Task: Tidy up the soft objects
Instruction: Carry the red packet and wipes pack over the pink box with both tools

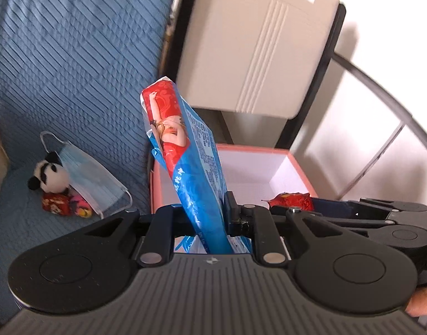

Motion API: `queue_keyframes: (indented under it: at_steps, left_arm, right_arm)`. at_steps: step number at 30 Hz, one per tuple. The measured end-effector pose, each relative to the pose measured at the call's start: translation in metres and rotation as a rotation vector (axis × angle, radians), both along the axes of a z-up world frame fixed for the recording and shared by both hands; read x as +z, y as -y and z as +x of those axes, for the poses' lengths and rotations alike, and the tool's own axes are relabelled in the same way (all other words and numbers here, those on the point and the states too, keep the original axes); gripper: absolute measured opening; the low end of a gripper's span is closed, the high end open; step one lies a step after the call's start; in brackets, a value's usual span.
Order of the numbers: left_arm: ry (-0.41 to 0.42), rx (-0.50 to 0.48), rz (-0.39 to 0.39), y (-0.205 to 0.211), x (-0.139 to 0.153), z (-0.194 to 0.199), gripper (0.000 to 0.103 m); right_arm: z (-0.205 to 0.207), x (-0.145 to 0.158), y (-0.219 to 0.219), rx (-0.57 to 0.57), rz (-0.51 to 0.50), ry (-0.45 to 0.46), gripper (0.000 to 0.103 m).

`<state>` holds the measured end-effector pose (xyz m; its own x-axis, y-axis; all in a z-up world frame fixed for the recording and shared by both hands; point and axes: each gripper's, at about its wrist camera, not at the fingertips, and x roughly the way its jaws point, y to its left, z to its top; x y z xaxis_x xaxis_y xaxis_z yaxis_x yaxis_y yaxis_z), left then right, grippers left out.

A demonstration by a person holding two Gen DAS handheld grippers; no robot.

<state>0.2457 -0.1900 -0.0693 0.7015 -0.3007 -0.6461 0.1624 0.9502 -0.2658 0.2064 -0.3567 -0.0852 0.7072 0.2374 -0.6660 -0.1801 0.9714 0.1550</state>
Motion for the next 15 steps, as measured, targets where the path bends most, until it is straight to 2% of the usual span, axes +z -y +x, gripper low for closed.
queue_keyframes:
  at_steps: [15]
  left_arm:
    - [-0.122, -0.04, 0.066, 0.043, -0.064, 0.028, 0.02]
  right_arm:
    - [0.027, -0.07, 0.037, -0.037, -0.002, -0.104, 0.053]
